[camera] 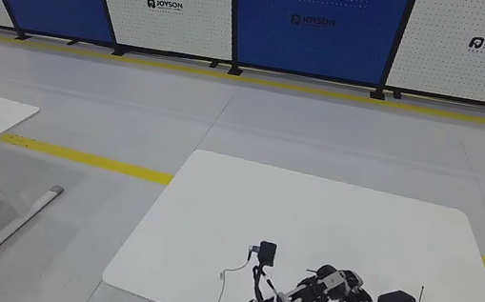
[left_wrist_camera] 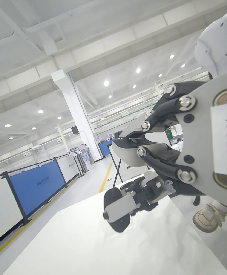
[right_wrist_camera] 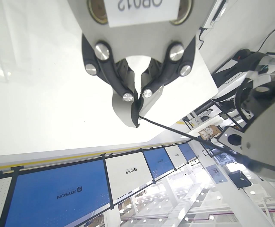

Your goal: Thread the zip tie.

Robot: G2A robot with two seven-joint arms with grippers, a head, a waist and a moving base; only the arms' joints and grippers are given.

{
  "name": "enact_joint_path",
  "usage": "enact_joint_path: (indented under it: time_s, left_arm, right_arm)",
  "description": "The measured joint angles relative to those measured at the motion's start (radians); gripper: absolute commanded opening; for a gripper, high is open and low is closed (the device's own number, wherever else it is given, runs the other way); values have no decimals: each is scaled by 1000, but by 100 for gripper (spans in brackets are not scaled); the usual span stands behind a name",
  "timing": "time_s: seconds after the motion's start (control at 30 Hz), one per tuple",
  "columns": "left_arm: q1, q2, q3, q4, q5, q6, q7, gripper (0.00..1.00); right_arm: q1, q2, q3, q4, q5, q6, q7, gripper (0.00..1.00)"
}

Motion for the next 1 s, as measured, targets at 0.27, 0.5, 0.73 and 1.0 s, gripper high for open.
enact_joint_path:
  time_s: [0.27,0.5,0.73,1.0]
  left_arm:
    - [-28,-8,-21,41,-40,17,59,0]
    - [-29,-8,-51,75,-79,18,77,0]
    - [-31,-10,-59,102,-102,16,76,0]
    - [-43,-16,-48,122,-121,23,74,0]
  right_arm:
    - [-18,9,16,-19,66,0,-55,100]
    - [-63,37,58,-57,191,0,-157,100]
    - [-142,73,165,-72,301,0,-287,100]
    - [-208,108,217,-101,428,0,-288,100]
